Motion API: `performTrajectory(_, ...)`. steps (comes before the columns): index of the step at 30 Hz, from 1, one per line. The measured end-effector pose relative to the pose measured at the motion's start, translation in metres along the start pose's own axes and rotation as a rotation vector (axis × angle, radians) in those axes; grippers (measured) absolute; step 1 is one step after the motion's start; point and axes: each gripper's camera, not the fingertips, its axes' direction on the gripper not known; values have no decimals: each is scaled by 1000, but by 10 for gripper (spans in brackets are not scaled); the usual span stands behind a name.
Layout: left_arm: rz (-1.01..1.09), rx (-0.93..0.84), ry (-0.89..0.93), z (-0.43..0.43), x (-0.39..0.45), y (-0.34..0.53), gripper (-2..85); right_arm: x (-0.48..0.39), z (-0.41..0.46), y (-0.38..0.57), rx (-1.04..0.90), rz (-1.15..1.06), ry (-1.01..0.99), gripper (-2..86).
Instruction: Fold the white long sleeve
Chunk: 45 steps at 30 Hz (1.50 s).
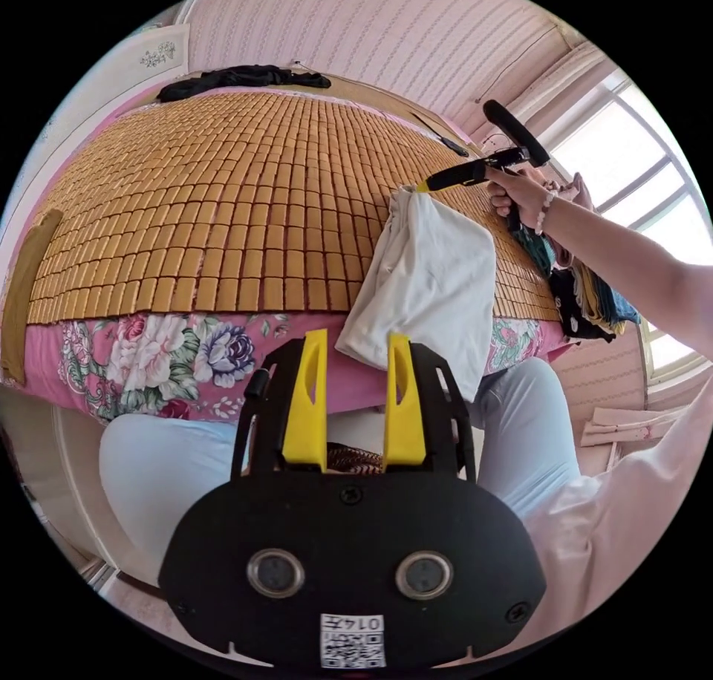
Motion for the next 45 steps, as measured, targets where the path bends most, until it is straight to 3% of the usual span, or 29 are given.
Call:
performTrajectory(5, 0, -107, 21, 29, 12, -11, 105, -11, 55, -15, -91, -65, -27, 102)
performTrajectory(9, -3, -75, -50, 24, 18, -5, 50, -24, 78, -10, -98, -121, -22, 56)
performTrajectory(12, -11, -57, 15, 20, 18, 2, 11, -24, 88, 2, -90, -113, -60, 24)
performTrajectory(22, 188, 128, 16, -90, 64, 40, -7, -57, 8, 123, 320, -104, -139, 11)
performTrajectory(30, 55, 293, -41, -179, 30, 100, -7, -162, -14, 137, 481, -304, -170, 13)
performTrajectory(36, -178, 377, -102, -249, -30, 148, -6, -287, -7, 68, 481, -567, -223, 16)
performTrajectory(40, -303, 486, -196, -298, -103, 162, 8, -397, 6, -42, 430, -734, -256, 27)
performTrajectory(45, -558, 508, -406, -309, -234, 156, 86, -532, 73, -218, 275, -618, -214, 88)
